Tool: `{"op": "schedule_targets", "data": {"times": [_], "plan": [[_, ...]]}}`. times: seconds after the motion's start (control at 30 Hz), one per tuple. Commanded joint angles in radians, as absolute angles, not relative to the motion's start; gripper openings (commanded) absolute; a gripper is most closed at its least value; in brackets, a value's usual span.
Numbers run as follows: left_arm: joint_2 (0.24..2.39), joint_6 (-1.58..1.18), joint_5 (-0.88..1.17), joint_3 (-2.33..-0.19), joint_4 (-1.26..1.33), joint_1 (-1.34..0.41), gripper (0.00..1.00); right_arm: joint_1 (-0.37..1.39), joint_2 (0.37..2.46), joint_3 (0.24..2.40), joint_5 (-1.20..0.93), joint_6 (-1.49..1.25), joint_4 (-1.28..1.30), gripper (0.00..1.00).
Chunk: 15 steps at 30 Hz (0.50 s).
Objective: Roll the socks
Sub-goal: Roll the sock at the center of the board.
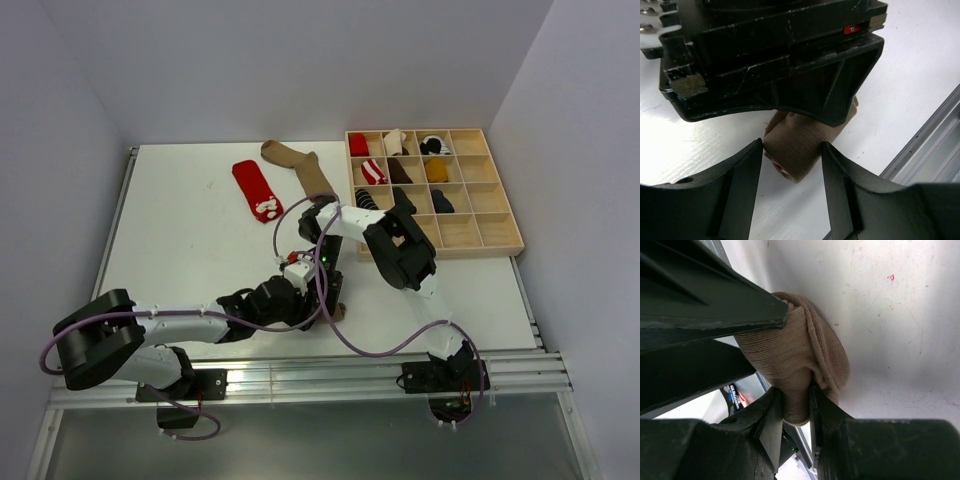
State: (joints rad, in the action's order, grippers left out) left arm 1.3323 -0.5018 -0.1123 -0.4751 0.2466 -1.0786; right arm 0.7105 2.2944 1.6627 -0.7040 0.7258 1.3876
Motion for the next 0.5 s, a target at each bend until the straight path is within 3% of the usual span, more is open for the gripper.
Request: {"op": "schedule_targets", "data": {"times": [0.0, 0.13, 0.37, 0.47], "plan": [[1.351, -0.521, -0.058, -0.466, 0.321, -1.060, 0.55, 0.696, 2.356, 1.663, -0.552, 0.778, 1.223, 0.24], [1.393, -0.546, -0.043, -0.477, 0.312, -1.052, 0.48, 0.693, 2.361, 1.663, -0.554, 0.770, 1.213, 0.25], [1.446, -0.617, -0.015, -0.517, 0.258, -1.052, 0.09, 0.692, 2.342, 1.641, -0.545, 0.739, 1.180, 0.27], [1.454, -0.643, -0.024, -0.532, 0.217, -1.052, 0.00, 0.689, 2.332, 1.631, -0.543, 0.727, 1.164, 0.31]]}}
